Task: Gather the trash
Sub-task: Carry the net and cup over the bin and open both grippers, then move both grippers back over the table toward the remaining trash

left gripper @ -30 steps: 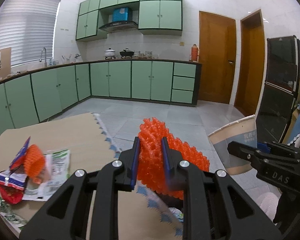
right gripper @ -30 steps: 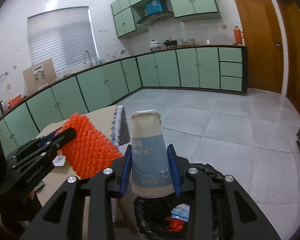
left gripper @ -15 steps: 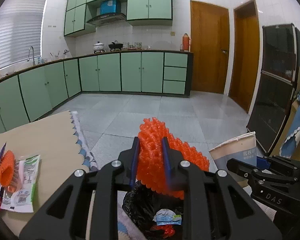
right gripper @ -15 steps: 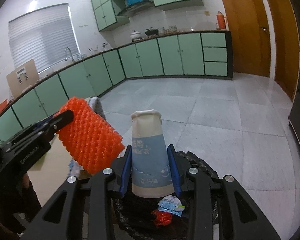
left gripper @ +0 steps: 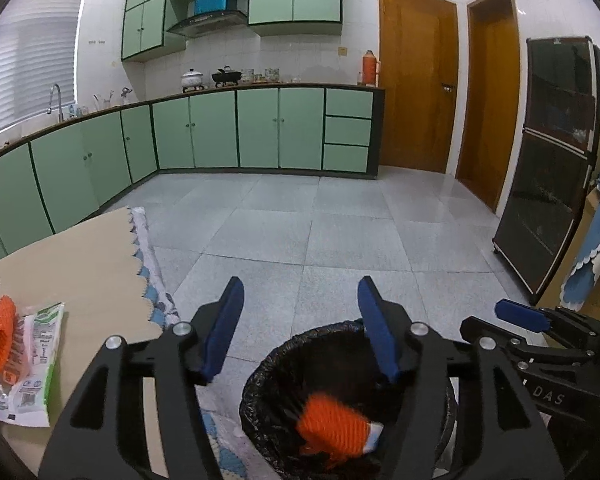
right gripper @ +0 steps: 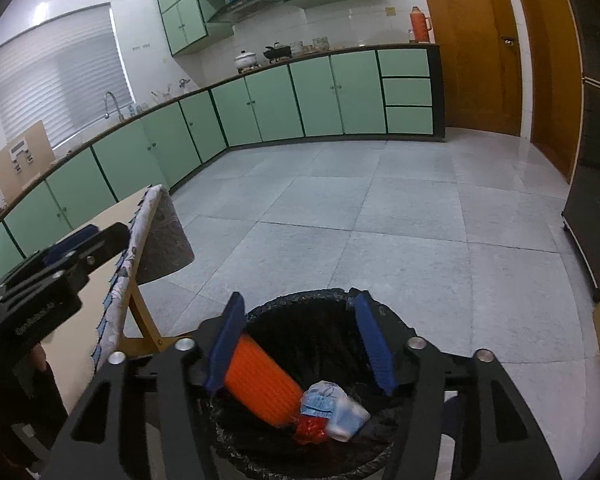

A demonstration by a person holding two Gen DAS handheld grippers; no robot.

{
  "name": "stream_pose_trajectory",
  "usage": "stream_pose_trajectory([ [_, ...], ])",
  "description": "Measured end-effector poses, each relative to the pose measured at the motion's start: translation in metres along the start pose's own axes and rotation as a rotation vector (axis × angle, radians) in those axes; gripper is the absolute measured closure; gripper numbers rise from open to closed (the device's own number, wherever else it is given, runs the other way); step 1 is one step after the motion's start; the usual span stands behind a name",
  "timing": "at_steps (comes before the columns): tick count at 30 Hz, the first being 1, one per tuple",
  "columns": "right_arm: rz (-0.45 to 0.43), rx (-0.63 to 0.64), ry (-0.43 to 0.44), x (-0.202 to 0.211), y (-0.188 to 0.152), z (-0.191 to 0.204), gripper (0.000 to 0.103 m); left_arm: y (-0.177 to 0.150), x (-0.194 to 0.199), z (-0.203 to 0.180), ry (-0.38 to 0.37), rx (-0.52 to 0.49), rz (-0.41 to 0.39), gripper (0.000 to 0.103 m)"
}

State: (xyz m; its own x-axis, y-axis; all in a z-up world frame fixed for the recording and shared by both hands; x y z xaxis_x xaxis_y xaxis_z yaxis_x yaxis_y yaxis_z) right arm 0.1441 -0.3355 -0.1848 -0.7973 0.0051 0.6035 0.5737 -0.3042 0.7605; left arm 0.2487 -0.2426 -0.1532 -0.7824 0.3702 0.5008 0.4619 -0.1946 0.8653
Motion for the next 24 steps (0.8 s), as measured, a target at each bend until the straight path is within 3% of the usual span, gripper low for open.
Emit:
stream_pose_trajectory([
  [4, -0.043, 0.004, -0.021, 0.014, 0.007, 0.005, 0.018, 0.005, 0.016, 0.012, 0.014, 0.033, -0.027, 0.030],
  [10, -0.085, 0.016, 0.012, 0.032, 0.017, 0.032, 0.007, 0.007, 0.061, 0.051, 0.077, 0.064, -0.087, 0.019],
  [19, -0.098, 0.114, 0.166, 0.043, 0.016, 0.125, 0.006, -0.015, 0.135, 0.136, 0.255, 0.138, -0.103, 0.017],
  [24, -0.086, 0.202, 0.274, 0.038, -0.001, 0.185, 0.006, -0.039, 0.179, 0.191, 0.403, 0.194, -0.096, 0.017],
])
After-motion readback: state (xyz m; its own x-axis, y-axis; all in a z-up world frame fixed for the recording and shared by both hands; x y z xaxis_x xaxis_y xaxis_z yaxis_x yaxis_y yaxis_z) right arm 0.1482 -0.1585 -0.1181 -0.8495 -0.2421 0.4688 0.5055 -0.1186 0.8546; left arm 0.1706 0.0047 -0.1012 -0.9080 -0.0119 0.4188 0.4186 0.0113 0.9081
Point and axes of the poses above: each gripper's, at about its wrist camera, not at the fingertips, and x roughly against the way its jaws point, z to its left, y to its top, the point moved 5 cm from there along -x, roughly the way its jaws point, and after that the axes turned 1 degree about z, right-handed, at the moved point
